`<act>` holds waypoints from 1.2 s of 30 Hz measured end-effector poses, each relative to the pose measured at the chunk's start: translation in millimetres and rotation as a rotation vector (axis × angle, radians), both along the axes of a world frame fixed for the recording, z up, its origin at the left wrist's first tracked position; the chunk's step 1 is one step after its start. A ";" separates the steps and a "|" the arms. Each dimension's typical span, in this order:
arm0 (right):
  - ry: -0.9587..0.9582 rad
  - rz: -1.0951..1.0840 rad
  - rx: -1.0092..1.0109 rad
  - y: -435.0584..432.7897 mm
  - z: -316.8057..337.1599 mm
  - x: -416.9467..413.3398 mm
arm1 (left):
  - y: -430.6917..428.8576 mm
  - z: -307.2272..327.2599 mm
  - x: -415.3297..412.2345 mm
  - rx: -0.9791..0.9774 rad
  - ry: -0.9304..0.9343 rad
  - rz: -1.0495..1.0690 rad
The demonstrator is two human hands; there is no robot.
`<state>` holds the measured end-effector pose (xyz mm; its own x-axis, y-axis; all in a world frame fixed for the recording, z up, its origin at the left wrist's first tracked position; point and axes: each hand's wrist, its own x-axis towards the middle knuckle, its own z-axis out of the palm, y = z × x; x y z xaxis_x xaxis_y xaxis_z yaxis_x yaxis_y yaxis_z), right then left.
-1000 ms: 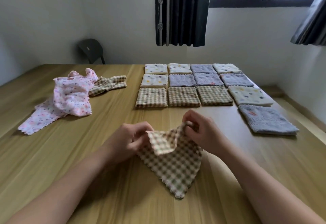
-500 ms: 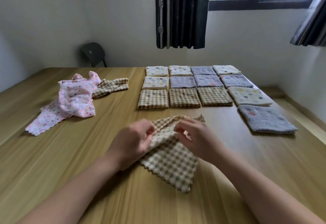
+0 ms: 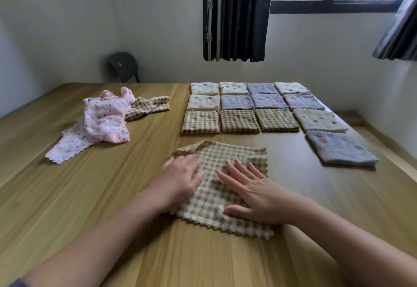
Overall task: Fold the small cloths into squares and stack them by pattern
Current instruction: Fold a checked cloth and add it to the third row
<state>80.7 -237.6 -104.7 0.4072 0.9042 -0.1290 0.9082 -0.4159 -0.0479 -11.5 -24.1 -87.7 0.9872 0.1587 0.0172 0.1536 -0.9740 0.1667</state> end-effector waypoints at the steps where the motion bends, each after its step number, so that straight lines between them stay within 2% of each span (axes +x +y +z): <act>1: -0.003 0.024 -0.007 -3.1 -0.1 1.5 | -0.9 -4.8 -0.3 0.006 0.079 0.009; 3: 0.003 0.072 0.006 -8.7 0.4 2.3 | 5.2 -11.2 1.9 0.022 0.128 0.106; 5: 0.029 0.099 0.030 -13.6 2.8 0.1 | 9.3 -9.9 0.5 0.020 0.049 0.193; 6: 0.053 0.093 0.048 -15.3 5.0 -1.4 | 7.5 -9.0 -1.4 0.023 -0.011 0.159; 8: 0.097 0.006 0.114 -14.8 8.3 -2.3 | 0.9 -8.5 -4.6 0.025 -0.096 -0.022; 10: 0.100 -0.147 0.187 -9.7 8.1 1.8 | -1.7 -9.1 -3.5 -0.005 -0.044 -0.105; 12: 0.099 -0.285 0.180 -4.5 5.3 7.3 | 0.9 -11.8 2.3 -0.050 0.047 -0.013; 15: 0.089 -0.364 0.133 -6.7 5.2 12.4 | 1.2 -15.6 2.1 -0.087 0.022 0.077; 17: 0.059 -0.337 0.169 -13.4 9.2 9.0 | 1.4 -14.0 -10.8 -0.136 -0.070 -0.046; 21: 0.065 -0.119 0.326 -25.4 16.7 -13.8 | 14.9 -1.8 -49.9 -0.102 -0.369 -0.494; 23: 0.063 -0.019 0.433 -28.5 14.7 -28.8 | 19.1 -1.2 -62.3 -0.060 -0.338 -0.591; 25: 0.067 0.025 0.450 -24.6 13.6 -43.7 | 14.8 -0.5 -67.5 -0.022 -0.311 -0.592; 29: -0.040 -0.007 0.295 -7.6 15.8 -68.5 | 8.2 -5.3 -66.1 0.066 -0.405 -0.529; 33: -0.105 -0.116 0.451 -0.5 14.8 -74.2 | 8.4 -4.9 -66.9 0.053 -0.488 -0.463; 36: -0.167 -0.128 0.476 -4.7 8.7 -64.2 | 12.3 -6.4 -66.9 0.094 -0.495 -0.485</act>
